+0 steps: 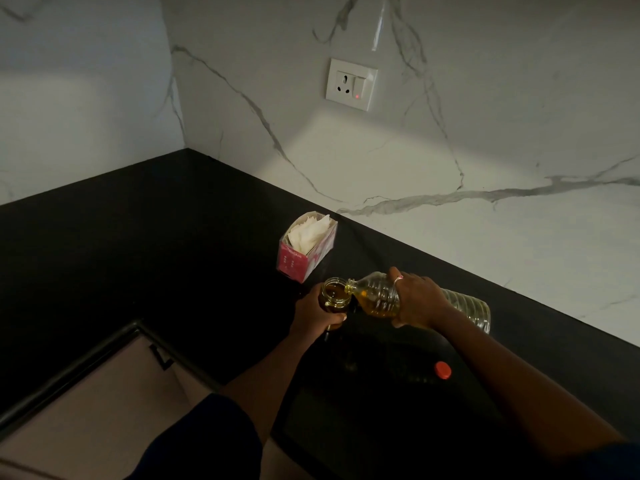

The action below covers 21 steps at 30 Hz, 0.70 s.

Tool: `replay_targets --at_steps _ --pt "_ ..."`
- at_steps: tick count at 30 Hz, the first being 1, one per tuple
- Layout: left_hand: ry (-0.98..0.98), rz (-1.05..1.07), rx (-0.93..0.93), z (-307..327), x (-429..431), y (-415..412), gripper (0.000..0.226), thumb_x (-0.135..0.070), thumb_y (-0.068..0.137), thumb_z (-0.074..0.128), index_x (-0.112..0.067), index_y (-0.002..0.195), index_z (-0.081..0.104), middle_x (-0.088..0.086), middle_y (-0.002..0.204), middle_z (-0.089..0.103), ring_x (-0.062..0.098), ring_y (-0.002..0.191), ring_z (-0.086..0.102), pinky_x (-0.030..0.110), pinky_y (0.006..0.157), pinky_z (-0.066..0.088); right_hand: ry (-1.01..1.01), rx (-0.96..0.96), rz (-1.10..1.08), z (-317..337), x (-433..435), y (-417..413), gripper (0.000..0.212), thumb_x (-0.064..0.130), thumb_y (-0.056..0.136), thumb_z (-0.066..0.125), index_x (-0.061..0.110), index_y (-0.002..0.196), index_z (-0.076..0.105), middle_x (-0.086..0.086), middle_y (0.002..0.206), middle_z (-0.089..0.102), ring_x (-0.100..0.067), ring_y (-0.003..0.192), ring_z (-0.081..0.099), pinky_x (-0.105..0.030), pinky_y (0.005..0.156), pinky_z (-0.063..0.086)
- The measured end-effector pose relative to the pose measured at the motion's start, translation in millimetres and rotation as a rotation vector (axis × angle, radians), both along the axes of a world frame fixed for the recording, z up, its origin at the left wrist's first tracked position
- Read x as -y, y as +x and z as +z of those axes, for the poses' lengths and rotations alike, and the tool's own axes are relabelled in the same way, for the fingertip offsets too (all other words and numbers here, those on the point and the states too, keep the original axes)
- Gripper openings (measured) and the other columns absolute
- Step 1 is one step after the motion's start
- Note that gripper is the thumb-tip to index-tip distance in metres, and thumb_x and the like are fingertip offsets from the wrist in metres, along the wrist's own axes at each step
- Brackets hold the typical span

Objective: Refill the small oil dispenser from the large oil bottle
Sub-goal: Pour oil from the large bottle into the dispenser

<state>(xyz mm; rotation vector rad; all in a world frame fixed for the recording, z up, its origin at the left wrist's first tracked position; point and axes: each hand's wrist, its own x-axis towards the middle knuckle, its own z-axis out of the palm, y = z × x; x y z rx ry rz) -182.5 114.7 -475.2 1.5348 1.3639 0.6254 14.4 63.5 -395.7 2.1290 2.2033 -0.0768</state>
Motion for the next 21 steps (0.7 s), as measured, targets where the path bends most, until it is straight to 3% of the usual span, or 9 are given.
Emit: replay_targets --at_steps 21 --pt "0.015 0.007 0.039 5 5 -3 0.08 -0.013 0.064 0.081 -0.017 0.134 0.043 0.004 0.13 0.054 0.02 0.124 0.047 0.037 0.104 0.04 0.002 -0.105 -0.062 -9 11 8 0.088 0.037 0.058 0.082 0.019 0.128 0.031 -0.003 0.122 0.054 -0.021 0.11 0.054 -0.038 0.094 0.043"
